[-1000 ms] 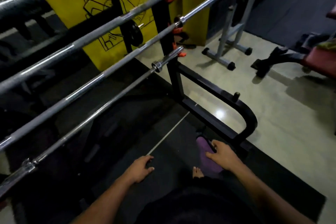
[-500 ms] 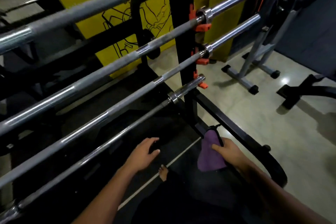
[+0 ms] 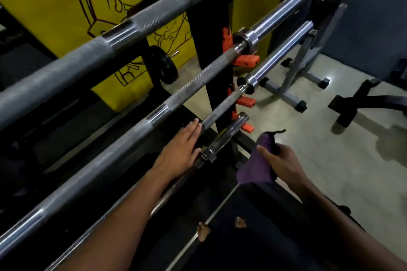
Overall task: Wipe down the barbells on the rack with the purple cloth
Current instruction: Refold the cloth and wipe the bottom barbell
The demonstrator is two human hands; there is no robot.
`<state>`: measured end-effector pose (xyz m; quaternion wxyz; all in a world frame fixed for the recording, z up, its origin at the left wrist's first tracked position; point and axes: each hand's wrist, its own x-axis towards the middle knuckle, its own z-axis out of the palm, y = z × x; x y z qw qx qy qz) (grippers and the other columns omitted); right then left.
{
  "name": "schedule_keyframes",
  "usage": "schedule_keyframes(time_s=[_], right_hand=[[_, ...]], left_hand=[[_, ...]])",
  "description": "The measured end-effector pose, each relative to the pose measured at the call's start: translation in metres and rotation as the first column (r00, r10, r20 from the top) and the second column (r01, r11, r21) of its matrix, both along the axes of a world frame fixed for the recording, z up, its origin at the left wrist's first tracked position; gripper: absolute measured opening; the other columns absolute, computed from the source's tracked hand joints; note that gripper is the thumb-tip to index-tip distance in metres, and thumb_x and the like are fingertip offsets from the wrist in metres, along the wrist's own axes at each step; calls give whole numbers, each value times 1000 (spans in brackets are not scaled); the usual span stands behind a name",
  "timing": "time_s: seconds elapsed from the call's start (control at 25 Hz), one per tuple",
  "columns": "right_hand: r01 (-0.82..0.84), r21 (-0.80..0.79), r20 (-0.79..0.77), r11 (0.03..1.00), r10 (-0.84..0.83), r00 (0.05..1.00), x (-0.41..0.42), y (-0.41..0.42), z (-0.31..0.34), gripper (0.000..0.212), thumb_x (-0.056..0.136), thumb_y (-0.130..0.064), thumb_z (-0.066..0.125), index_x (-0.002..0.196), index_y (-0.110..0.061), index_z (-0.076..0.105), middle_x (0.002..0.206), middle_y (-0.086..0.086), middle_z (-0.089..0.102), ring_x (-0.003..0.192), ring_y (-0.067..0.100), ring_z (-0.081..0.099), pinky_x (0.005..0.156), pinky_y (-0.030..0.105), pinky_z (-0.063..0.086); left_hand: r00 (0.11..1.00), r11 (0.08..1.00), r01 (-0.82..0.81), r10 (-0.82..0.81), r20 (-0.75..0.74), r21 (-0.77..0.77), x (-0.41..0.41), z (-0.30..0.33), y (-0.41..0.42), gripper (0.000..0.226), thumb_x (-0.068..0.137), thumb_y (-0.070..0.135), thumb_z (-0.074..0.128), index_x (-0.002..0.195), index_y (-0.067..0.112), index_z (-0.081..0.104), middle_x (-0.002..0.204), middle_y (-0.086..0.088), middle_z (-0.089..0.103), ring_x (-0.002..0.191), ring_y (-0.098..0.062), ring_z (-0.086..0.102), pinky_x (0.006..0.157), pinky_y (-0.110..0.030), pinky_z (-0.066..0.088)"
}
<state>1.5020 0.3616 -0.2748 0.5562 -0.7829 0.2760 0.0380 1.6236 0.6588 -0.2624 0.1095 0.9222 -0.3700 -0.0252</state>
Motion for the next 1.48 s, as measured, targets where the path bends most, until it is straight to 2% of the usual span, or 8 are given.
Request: schedule_keyframes(time_s=[0.24, 0.4, 0.6, 0.84, 1.12, 1.24, 1.36, 1.48], right_hand=[[-87, -328, 125, 941, 135, 983, 121, 2, -69, 56, 86, -67, 52, 99, -15, 66, 99, 6, 69, 90, 24, 64, 79, 46, 54], [-237, -737, -38, 633, 312, 949, 162, 7, -129, 63, 91, -66, 40, 132, -20, 54, 143, 18, 44, 133, 44, 39, 112, 72, 21], [-155, -675, 83, 721, 283, 956, 143, 52, -140, 84, 85, -67, 53, 141, -5, 44, 151, 19, 41, 148, 38, 26, 118, 65, 20], [-242, -688, 146, 684, 457, 877, 127, 72, -144, 55, 87, -43, 60, 128, -6, 56, 142, 17, 51, 142, 35, 36, 119, 62, 22], [81, -527, 243, 846, 58, 968, 163, 31, -136, 41, 88, -25, 56, 125, -9, 53, 126, 9, 53, 111, 25, 50, 99, 49, 46], [-144, -608, 295, 781, 391, 872, 134, 71, -134, 33, 91, -34, 58, 111, -8, 61, 118, 12, 61, 118, 28, 54, 113, 54, 36], [-455, -716, 175, 530, 767, 618, 120, 72, -135, 39, 89, -39, 61, 115, -10, 63, 122, 10, 63, 121, 27, 55, 120, 47, 28], [-329, -720, 224, 611, 654, 723, 154, 23, -137, 28, 91, -37, 57, 104, -12, 61, 108, 7, 63, 105, 27, 56, 104, 51, 43]], left_hand=[[999, 992, 23, -19, -31, 123, 10, -18, -2, 63, 107, 30, 38, 160, 12, 9, 168, 0, -4, 154, -12, 2, 123, -32, 22], [995, 992, 29, -17, -101, 120, 12, -13, -1, 61, 106, 26, 38, 160, 11, 12, 168, 2, -3, 154, -10, 3, 121, -28, 23], [995, 992, 49, -38, -93, 113, 15, -10, -2, 58, 105, 24, 37, 158, 5, 20, 168, -5, 6, 154, -15, 9, 122, -32, 22], [992, 994, 39, -27, -122, 101, 13, -7, -2, 60, 106, 23, 41, 159, 9, 17, 168, -2, 4, 154, -15, 10, 121, -32, 26], [988, 991, 28, -7, -155, 132, 12, -2, -3, 64, 104, 23, 44, 160, 12, 13, 168, 2, 1, 154, -13, 10, 120, -28, 22], [988, 991, 34, -14, -157, 129, 13, -3, -3, 64, 104, 20, 42, 160, 11, 12, 168, 2, 0, 154, -13, 8, 121, -26, 18], [984, 992, 41, -19, -179, 120, 12, 0, -3, 63, 104, 21, 41, 160, 11, 13, 168, 2, 0, 154, -13, 9, 121, -25, 18], [983, 993, 30, -9, -182, 113, 11, 2, -4, 63, 104, 21, 40, 160, 12, 13, 168, 4, 0, 154, -12, 9, 119, -23, 17]])
